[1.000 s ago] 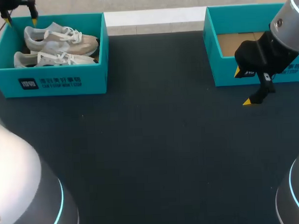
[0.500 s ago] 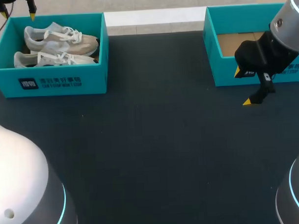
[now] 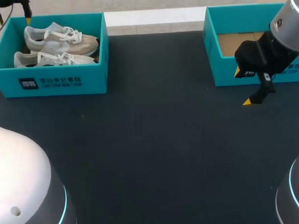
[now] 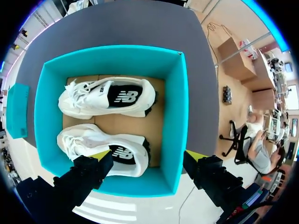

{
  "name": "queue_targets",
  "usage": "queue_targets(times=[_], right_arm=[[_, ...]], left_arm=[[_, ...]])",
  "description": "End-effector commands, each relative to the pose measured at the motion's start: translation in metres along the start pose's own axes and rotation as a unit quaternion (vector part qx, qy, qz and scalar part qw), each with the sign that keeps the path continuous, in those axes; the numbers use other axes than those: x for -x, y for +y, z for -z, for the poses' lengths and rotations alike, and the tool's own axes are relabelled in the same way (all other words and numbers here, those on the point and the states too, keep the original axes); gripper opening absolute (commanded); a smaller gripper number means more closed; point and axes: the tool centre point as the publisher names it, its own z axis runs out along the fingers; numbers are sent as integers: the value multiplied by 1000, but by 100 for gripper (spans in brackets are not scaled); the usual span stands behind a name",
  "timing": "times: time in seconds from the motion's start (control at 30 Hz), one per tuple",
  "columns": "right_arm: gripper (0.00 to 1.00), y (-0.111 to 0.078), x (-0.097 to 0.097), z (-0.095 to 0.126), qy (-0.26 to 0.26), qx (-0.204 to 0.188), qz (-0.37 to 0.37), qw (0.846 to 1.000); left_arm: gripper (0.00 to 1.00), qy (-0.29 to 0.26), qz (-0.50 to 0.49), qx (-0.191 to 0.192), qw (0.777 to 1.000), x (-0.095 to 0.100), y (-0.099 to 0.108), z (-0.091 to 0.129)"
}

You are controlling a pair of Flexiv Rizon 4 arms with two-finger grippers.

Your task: Take the shoe out of the shoebox, open the shoe tongue, remove and reinsert the insole, then place the shoe into the shoebox

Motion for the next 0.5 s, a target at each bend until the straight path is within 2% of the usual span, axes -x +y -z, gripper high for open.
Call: queue_targets(times=[0.03, 0.2, 0.27, 0.5], right_arm=[[100, 0, 0, -1, 0, -1, 0, 1000], [100, 0, 0, -1, 0, -1, 0, 1000], [100, 0, 0, -1, 0, -1, 0, 1000], [100, 0, 0, -1, 0, -1, 0, 1000]], left_arm=[[100, -8, 4, 10, 1000, 2, -25, 4], [100, -33, 3, -17, 999, 10, -54, 9], [100, -22, -1, -24, 999, 12, -64, 9], [100, -15, 3, -31, 999, 12, -67, 8]])
